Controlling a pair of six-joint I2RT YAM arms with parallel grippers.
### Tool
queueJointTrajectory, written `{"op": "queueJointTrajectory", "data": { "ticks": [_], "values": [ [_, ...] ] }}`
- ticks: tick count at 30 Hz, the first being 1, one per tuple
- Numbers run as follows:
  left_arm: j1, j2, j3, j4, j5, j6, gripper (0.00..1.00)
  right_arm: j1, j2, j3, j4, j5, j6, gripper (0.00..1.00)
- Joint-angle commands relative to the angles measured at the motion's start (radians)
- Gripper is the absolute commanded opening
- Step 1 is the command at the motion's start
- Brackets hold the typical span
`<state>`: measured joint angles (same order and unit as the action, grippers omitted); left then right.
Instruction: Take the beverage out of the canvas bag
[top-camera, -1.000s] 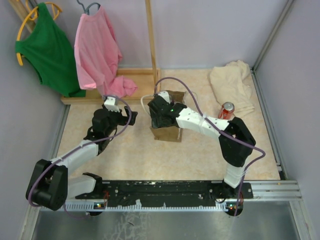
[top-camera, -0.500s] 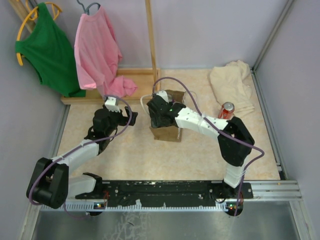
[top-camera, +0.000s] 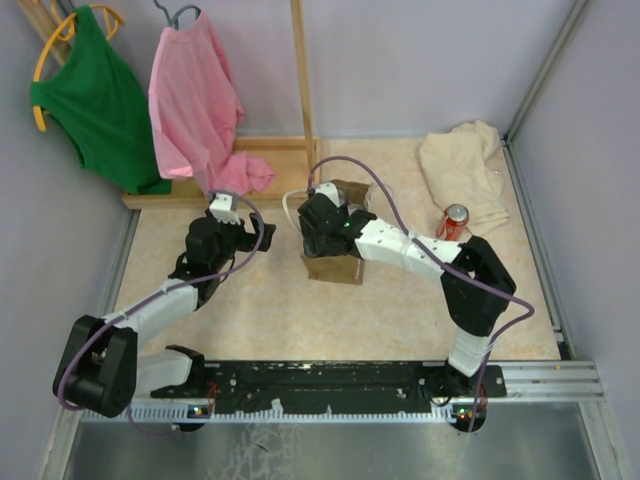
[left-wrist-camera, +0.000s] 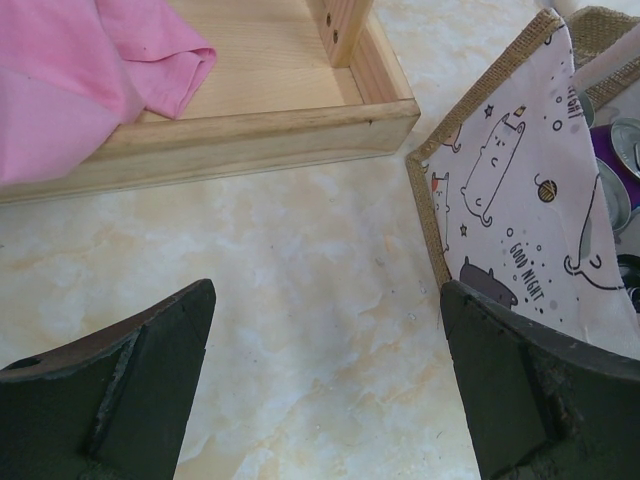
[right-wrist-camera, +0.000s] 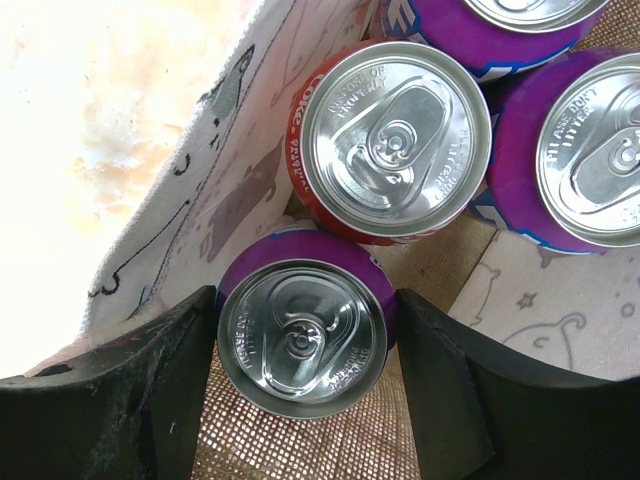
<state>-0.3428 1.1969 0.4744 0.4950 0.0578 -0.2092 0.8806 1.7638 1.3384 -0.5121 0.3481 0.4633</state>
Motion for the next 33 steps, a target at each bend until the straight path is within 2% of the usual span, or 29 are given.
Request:
{"op": "queueJointTrajectory", "data": {
  "ticks": [1,11,33],
  "values": [
    [-0.007,-0.005,0.023,0.033,0.012,-0.001,1.00,0.011,0.011,-0.053,-0.035,-0.053,-0.036,0.00],
    [-0.007,-0.005,0.021,0.033,0.014,-0.004,1.00,0.011,-0.075,0.101,-0.087,0.025,-0.095,0.00],
    [-0.008,-0.004,0.026,0.036,0.026,-0.010,1.00,0.011,-0.171,0.233,-0.139,0.108,-0.139,0.00]
  ]
}}
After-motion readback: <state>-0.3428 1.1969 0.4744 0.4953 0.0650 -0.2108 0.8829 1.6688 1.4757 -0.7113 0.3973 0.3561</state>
